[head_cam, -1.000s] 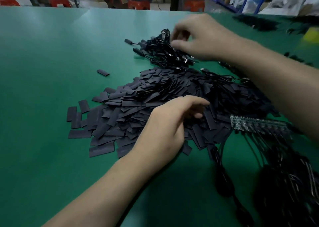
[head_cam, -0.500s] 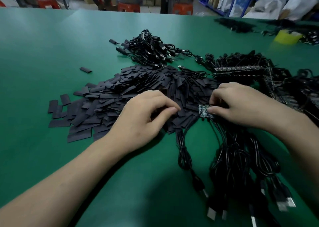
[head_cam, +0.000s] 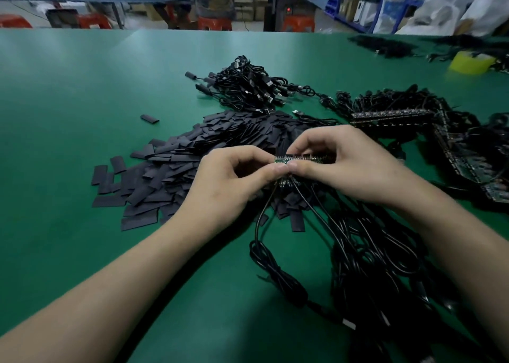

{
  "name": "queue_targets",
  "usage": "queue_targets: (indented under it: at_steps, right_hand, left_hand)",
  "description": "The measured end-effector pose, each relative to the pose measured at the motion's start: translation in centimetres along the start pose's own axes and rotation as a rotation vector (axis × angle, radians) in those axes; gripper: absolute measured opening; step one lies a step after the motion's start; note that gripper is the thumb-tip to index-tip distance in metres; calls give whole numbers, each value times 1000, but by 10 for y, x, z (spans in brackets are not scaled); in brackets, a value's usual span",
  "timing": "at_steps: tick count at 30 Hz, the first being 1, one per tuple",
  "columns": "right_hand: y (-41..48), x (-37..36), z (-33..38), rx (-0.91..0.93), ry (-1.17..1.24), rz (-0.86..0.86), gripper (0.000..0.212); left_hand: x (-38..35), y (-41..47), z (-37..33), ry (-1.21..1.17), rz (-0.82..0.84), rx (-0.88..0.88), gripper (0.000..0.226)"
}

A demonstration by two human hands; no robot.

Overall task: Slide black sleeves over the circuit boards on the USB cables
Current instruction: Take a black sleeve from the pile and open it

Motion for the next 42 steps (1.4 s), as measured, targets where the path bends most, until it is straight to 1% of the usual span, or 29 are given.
queue_targets:
  at_steps: [3,9,13,17,20,22,25,28,30,32,33,34,35,37,39,41,42]
  right_hand:
    - [0,-5,-7,45,36,4,6]
    - [-4,-3,-10,94,185,69,3]
    - [-6,-2,-12,121,259,105,4]
    - [-6,-2,-13,132,323,139,9]
    - [-7,-3,-14,144,389,162,9]
    - [-7,-3,-13,148,453,174,8]
    - [-7,3,-12,141,403,172,9]
    - [-8,19,-18,48,227,183,12]
    - [-9,28,-26,-28,20,176,15]
    - [-10,26,-27,-19,-188,54,14]
    - [-10,20,-22,18,-228,-16,17]
    - [-10,13,-15,60,-218,-54,21]
    - [-11,5,-8,96,-177,-56,25]
    - [-13,-12,3,116,-84,-13,28]
    - [-15,-22,8,110,8,30,26]
    - [-17,-24,11,110,119,46,22]
    - [-17,-23,11,103,181,58,21]
  left_hand:
    - [1,1,1,-71,19,44,20]
    - [2,2,0,-204,104,82,8]
    - [0,2,0,-259,133,93,8]
    - [0,2,0,-286,158,90,7]
    - [-2,1,1,-306,182,64,7]
    - [-3,1,0,-338,205,31,13]
    - [1,3,-2,-348,151,41,17]
    - [10,6,0,-296,49,74,22]
    - [13,5,1,-210,0,46,20]
    - [14,5,-1,-132,-48,-35,12]
    - [13,5,-2,-108,-77,-73,8]
    - [13,6,-3,-86,-109,-105,8]
    - [13,6,-3,-68,-133,-131,9]
    - [12,6,-3,-23,-151,-170,10]
    - [11,6,-3,27,-150,-201,12]
    - [13,7,-6,47,-101,-231,12]
    - [18,8,-6,99,-55,-261,11]
Point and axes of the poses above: each hand's wrist, its own y-axis towards the middle knuckle, its own x-axis out of the back of the hand, z = x × y, the point moved 1 cm from there along y, towards the middle knuckle, and after that the axes turned 4 degrees about y, right-handed, at the moved point
